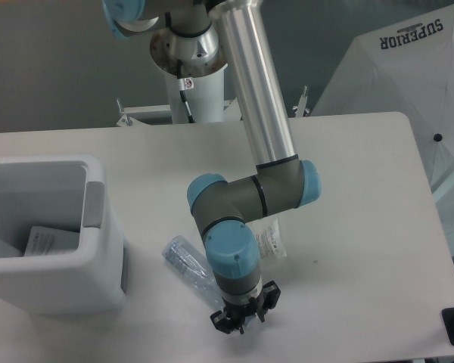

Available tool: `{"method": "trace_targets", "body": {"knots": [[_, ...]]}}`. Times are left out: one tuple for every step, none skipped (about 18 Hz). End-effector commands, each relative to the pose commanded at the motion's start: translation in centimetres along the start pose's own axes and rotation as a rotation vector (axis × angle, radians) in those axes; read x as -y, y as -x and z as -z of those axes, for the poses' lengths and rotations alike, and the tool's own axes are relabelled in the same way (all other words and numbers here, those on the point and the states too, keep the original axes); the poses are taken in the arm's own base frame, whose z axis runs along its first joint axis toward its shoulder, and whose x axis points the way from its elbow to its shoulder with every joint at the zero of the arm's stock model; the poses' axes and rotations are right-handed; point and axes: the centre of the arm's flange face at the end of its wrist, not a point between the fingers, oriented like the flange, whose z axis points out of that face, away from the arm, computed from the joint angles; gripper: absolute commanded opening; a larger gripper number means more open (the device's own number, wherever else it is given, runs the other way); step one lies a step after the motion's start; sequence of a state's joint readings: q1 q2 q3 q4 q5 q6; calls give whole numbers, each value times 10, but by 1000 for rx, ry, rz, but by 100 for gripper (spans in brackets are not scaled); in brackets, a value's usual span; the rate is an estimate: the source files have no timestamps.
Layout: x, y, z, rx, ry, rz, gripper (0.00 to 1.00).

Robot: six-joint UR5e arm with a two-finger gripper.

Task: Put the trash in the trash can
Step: 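Close the gripper on the clear plastic bottle and lift it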

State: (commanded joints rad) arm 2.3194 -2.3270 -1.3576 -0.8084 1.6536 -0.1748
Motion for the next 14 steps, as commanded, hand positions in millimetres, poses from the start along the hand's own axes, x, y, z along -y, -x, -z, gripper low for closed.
{"method": "trace_targets", "body": {"knots": [[0, 0, 0, 0, 0, 6, 37], [0, 0, 0, -1, 0, 6, 37], [0, 0, 0, -2, 0, 6, 36], [-1, -1, 1, -3, 0, 6, 33], [-1, -1, 1, -5, 1, 8, 32], [-1, -1, 1, -5, 1, 8, 31], [-1, -1, 1, -5, 1, 8, 29], [0, -2, 3, -7, -3, 8, 29], [0, -2, 5, -9, -5, 7, 29], [2, -3, 10, -11, -15, 6, 29], [6, -3, 18, -16, -34, 5, 29], [15, -3, 40, -30, -85, 1, 29], [25, -3, 69, -52, -138, 3, 29], [33, 0, 96, -70, -182, 9, 30]]}}
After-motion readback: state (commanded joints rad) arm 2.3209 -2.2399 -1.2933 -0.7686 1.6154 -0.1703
